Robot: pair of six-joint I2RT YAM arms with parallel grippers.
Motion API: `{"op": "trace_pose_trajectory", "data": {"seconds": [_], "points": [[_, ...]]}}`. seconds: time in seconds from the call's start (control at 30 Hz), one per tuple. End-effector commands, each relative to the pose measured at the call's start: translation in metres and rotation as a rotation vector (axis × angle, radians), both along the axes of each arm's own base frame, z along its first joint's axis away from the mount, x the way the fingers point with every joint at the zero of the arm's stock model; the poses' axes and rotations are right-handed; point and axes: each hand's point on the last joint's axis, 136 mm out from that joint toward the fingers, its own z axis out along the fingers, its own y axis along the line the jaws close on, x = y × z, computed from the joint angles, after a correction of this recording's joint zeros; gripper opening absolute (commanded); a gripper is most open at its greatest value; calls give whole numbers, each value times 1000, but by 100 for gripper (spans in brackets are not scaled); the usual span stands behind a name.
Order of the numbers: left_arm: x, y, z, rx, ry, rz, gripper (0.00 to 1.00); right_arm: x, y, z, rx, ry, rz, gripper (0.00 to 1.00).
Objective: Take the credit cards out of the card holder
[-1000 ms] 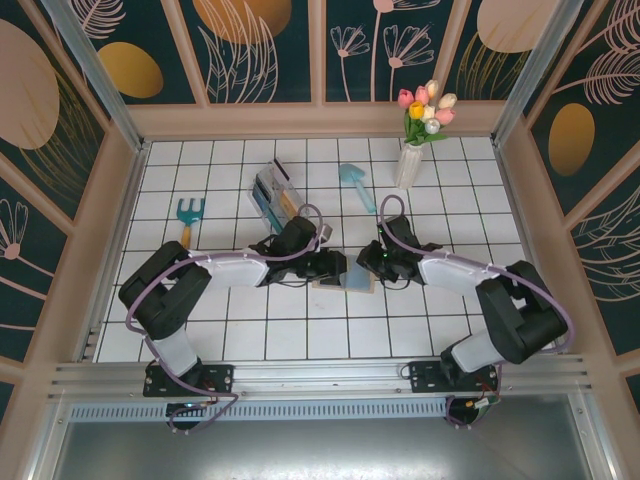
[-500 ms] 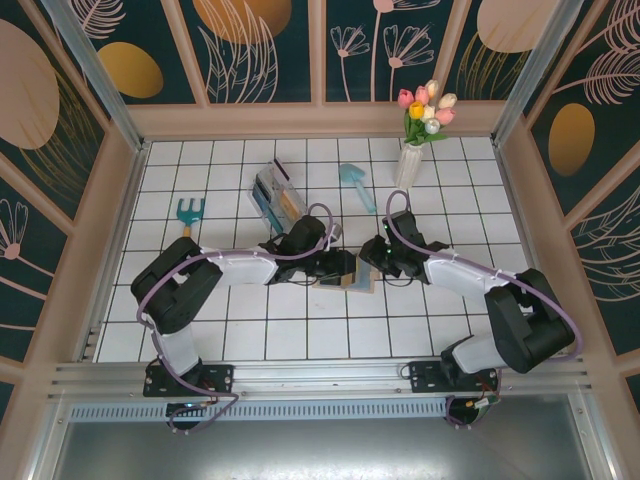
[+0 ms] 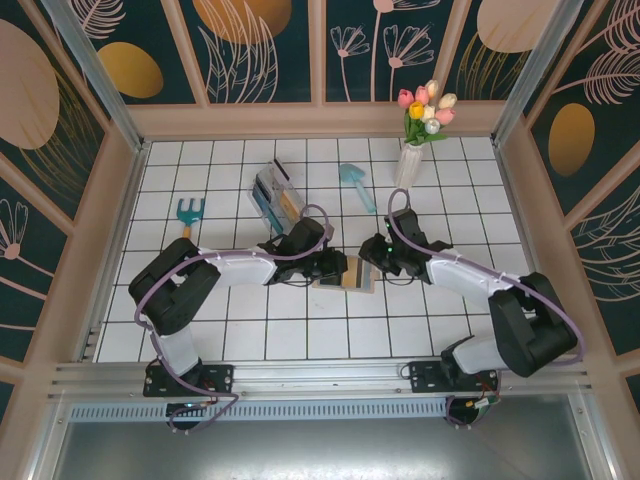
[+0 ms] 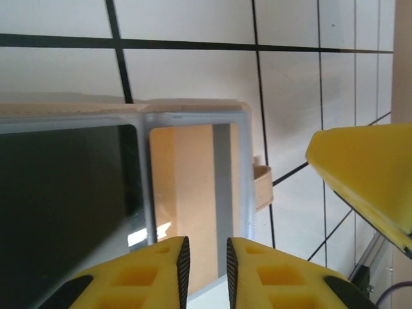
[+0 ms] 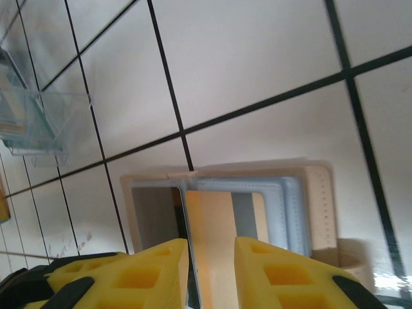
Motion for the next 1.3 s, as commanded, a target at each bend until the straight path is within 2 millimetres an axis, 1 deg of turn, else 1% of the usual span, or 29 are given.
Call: {"op": "trace_pose_trajectory", "data": {"seconds": [0.0,0.1,0.2,0.33,0.37,0.5,0.6,0.67,0.87,1.0,1.13,1.27], "points": [[4,4,-10,55,20,31,22,-3,12,-2,58,14,45,27],[2,2,-13,58,36,24,21,-5,11,-9,42,36,46,27],[1,-1,-15,51,52,18,21,-9,4,-20,1,68,31,27],[-3,-1,-24,59,79,6,22,-14,-2,-31,-28,92,19,27],[2,-7,-18,48,68,4,22,-15,-3,-33,-30,97,20,27],[4,-2,-23,83,68,15,24,-18,-2,-39,-33,119,29,27],[2,-2,-26,88,77,9,24,-20,0,-44,-32,134,39,27],[-1,-1,-30,99,88,1,24,-21,-3,-49,-49,147,35,27],[-4,5,-40,137,104,-6,22,-24,-10,-58,-88,174,16,27],[-9,3,-45,132,118,-31,22,-26,-11,-63,-98,193,16,27],[-13,-2,-45,97,135,-54,22,-29,-13,-68,-109,211,15,27],[-16,-7,-44,64,147,-71,23,-29,-12,-68,-106,211,18,27]]}}
